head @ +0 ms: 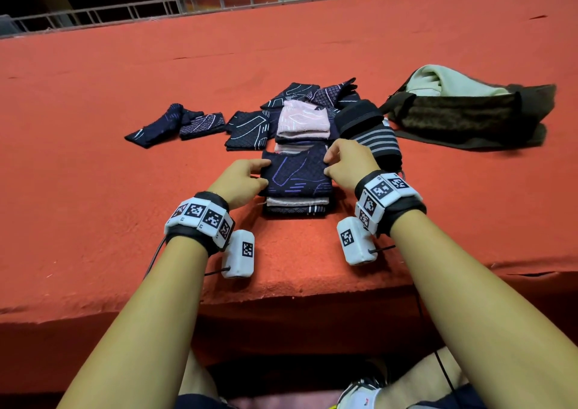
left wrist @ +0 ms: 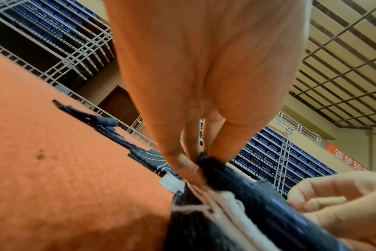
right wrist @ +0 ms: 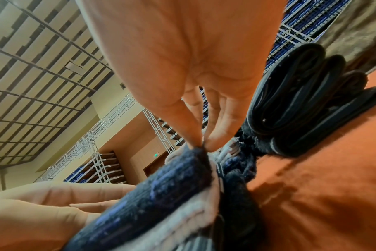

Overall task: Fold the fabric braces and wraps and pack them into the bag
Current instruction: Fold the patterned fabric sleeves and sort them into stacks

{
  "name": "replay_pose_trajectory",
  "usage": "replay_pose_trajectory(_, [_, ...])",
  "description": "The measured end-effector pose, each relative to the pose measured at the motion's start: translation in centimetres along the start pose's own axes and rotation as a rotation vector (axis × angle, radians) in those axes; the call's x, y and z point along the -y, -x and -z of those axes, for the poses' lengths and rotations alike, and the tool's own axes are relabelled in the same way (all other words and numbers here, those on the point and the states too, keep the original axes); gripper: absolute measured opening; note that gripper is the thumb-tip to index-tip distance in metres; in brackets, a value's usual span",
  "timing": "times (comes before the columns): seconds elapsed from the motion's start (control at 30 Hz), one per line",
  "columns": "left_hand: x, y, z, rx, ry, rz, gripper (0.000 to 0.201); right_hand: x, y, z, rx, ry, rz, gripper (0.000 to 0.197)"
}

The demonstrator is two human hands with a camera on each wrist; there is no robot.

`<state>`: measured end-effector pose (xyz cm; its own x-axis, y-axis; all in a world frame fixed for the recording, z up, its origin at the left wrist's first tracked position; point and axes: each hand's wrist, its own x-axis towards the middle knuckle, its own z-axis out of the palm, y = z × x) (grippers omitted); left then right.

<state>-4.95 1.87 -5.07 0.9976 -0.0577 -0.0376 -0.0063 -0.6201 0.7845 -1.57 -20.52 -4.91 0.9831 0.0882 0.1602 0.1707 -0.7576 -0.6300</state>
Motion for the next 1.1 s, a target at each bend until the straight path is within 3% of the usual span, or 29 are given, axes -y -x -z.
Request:
replay_pose_trajectory(0.07, [0.2,-0.1,0.1,-0.011,0.031,0.013,0.051,0.2,0.2,0.1,-0.020,0.025,0.014,0.028])
replay_pose_trajectory(0.2, [0.3,-0.2,0.3,-0.034,0.007,0.023,0.048,1.2,0.8,0.0,0.065,0.010,0.085,0.004])
replay_pose_trajectory(0.23, [0.3,-0.2,0.3,-0.034,-0.010,0.026,0.048,1.4,1.0,-0.1,0.084,0.013,0.096,0.005])
replay_pose_trajectory(0.47, [-0.2,0.2,-0.2,0.039,-0.123,0.050,0.061,2.1,1.1,-1.3,0.204,0.134,0.116,0.057])
replay_pose_trajectory(0.57, [-0.4,0.2,-0.4,0.070,-0.150,0.044,0.068,1.7,1.0,-1.9,0.228,0.187,0.093,0.065])
replay_pose_trajectory(0.73, [-2.0,0.3,-0.8,0.054,-0.358,-0.084,0.057,1.6,0.8,-2.3,0.245,0.262,0.093,0.056])
replay_pose_trajectory(1.1, [-2.5,0.2,-1.0,0.134,-0.517,-0.037,0.056,2.4,-0.2,-2.2,0.286,0.341,0.109,0.046])
